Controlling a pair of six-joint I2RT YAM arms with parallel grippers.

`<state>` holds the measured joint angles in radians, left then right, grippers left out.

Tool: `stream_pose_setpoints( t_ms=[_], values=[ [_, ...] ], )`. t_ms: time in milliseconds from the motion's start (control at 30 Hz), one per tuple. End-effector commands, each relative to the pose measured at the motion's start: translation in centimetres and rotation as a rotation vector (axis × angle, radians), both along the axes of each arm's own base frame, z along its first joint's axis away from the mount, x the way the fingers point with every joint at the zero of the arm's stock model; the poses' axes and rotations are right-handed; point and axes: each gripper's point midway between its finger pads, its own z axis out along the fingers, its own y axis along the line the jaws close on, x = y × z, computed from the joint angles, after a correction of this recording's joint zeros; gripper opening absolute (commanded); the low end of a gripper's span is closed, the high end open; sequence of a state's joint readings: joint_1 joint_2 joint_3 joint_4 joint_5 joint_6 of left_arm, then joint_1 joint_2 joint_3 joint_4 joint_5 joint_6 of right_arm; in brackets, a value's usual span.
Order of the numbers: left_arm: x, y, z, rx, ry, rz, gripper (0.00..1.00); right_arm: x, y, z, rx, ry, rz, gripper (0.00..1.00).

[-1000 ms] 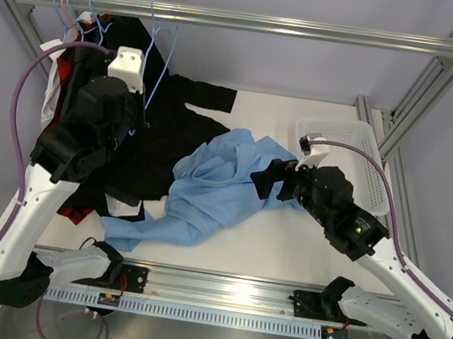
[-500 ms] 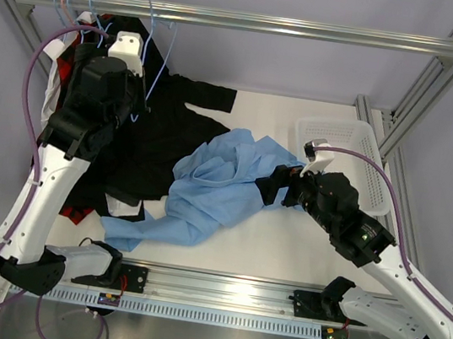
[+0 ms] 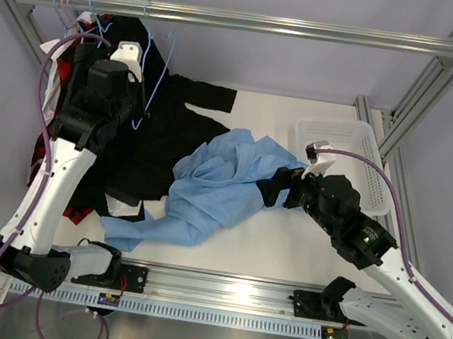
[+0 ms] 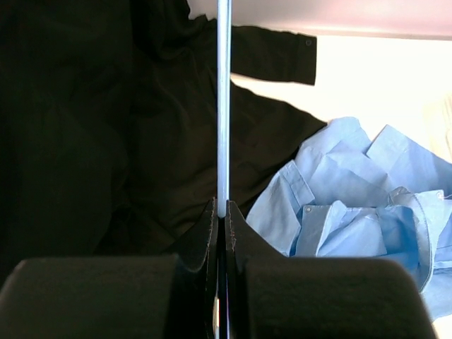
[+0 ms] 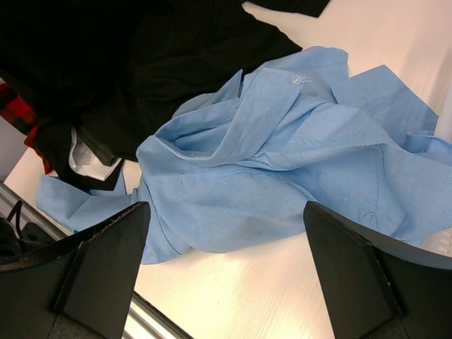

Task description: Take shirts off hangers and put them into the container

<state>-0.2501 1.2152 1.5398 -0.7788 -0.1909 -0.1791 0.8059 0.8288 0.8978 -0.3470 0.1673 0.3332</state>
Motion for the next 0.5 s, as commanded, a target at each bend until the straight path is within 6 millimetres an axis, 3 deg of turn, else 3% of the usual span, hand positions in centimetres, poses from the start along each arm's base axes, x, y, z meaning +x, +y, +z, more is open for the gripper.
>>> stream_pose_setpoints(
  t_ms=[0, 200, 300, 333, 467],
  values=[
    [1.0, -0.5, 0.0, -0.043, -0.018, -0.015, 0.00, -0.3, -0.3, 0.3, 0.008, -0.008, -0.009, 0.99],
    [0.3, -0.8, -0.9, -0.048, 0.013, -0.035, 0.00, -0.3, -0.2, 0.0, 0.009, 0.001, -0.009, 1.00],
    [-0.2, -0.6, -0.5, -0.046, 0.010, -0.035, 0.22, -0.2, 0.0, -0.1, 0.009, 0.007, -0.006, 0.99],
    [-0.5, -0.5, 0.1, -0.048, -0.008, -0.036, 0.39, -0.2, 0.0, -0.1, 0.010, 0.008, -0.008, 1.00],
    [-1.9, -0.1, 2.0, -0.053, -0.060, -0.035, 0.69, -0.1, 0.2, -0.5, -0.004, 0.018, -0.004, 0.99]
  ],
)
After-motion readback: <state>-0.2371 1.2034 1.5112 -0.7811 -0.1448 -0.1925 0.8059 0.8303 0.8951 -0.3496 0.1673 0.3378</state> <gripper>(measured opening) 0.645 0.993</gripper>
